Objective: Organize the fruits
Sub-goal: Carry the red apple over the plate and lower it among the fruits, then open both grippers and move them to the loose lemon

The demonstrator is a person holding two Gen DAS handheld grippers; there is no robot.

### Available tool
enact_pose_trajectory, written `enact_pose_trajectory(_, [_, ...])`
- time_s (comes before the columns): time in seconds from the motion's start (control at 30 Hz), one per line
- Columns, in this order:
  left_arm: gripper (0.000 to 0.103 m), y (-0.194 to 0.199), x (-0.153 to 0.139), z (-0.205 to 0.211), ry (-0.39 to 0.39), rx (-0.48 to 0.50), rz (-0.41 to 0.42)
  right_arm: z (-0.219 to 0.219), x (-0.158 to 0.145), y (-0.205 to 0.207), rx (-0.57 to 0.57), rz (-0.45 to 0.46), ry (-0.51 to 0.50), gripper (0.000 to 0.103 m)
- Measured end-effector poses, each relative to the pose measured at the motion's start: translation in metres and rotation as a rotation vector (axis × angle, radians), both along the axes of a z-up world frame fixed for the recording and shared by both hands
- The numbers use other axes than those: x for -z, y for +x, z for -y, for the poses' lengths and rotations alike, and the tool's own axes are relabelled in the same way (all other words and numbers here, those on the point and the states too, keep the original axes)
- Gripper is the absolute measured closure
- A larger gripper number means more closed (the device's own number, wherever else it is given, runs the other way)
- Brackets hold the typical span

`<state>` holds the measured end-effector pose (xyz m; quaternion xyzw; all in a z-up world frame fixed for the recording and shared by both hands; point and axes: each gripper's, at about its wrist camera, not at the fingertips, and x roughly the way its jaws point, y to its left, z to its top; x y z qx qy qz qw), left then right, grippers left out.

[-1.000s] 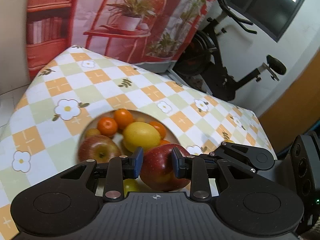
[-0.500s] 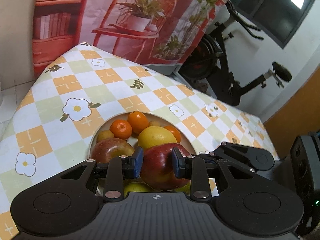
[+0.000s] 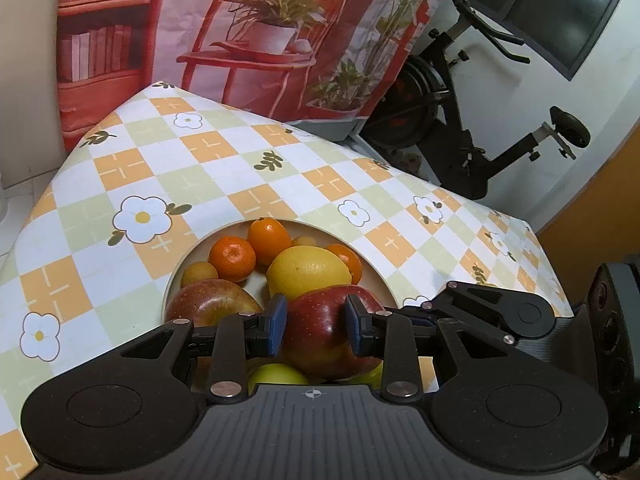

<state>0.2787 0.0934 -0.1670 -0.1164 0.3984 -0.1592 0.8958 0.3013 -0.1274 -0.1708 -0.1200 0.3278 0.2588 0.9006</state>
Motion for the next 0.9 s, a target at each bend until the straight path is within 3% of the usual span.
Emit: enact_pose_trajectory(0.9, [0.067, 0.0, -0.001, 0.003, 0.039, -0.05, 0.0, 0.02, -0.01, -0.016, 0.028, 0.014, 0.004, 0.052])
